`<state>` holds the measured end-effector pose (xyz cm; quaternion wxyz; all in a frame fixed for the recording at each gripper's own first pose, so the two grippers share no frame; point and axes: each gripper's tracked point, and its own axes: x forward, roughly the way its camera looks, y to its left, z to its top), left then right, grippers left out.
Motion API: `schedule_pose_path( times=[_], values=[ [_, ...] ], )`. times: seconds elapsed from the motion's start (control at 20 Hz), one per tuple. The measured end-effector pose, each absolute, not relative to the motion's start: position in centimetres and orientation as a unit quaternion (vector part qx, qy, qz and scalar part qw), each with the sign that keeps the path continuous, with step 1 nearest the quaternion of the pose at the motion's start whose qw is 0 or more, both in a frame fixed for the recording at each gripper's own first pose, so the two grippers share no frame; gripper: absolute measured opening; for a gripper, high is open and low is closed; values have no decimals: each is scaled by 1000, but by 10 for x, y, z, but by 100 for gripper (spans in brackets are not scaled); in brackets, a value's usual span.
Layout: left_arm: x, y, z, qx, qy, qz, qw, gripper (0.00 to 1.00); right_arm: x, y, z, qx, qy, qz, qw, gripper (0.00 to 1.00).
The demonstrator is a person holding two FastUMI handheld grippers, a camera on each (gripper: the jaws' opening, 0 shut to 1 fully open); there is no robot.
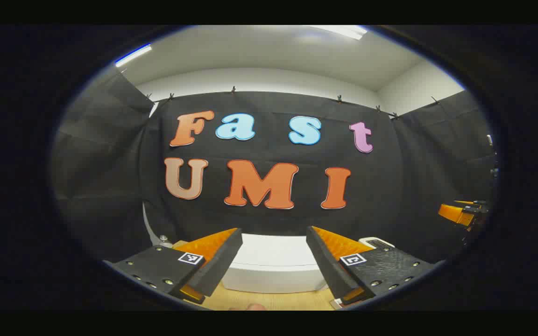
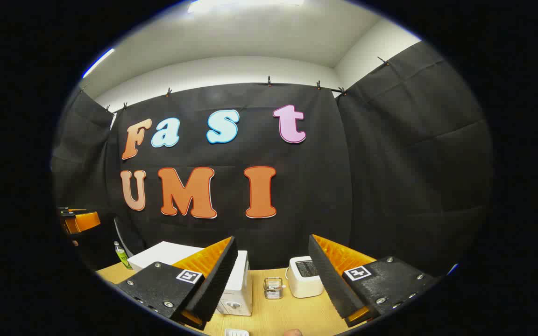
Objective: Open the microwave oven with the left hand, put the food in, and close the microwave oven.
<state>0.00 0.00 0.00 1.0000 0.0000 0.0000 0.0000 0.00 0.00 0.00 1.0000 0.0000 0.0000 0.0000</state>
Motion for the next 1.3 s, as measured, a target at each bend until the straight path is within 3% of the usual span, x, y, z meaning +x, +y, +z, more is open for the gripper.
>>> schedule_pose_path(
  times=[0.2, 0.3, 0.65, 0.7, 0.9, 1.1, 1.15, 1.3],
  values=[
    [0, -2, -2, -2, 3, -5, 1000, 94, 1, -1, 1, -3, -2, -4, 1000, 95],
    [1, 1, -4, -1, 5, -3, 1000, 90, 2, 0, -2, 1, 1, -2, 1000, 95],
    [2, 9, -6, 2, 8, 7, 1000, 90, 6, -1, -9, -4, 11, -5, 1000, 95],
    [4, 8, -7, 2, 9, 7, 1000, 94, 7, 0, -9, -3, 11, -3, 1000, 95],
    [8, 2, -14, 0, 10, 6, 1000, 90, 8, 0, -10, -2, 8, -1, 1000, 95],
    [17, -19, -40, -11, 15, 1, 1000, 90, 10, -7, -11, 0, 9, -8, 1000, 95],
    [19, -29, -50, -17, 17, -7, 1000, 94, 9, -9, -11, 1, 8, -9, 1000, 95],
    [25, -60, -90, -43, 17, -28, 999, 90, 10, -15, -15, 7, 8, -12, 1000, 95]
  ],
)
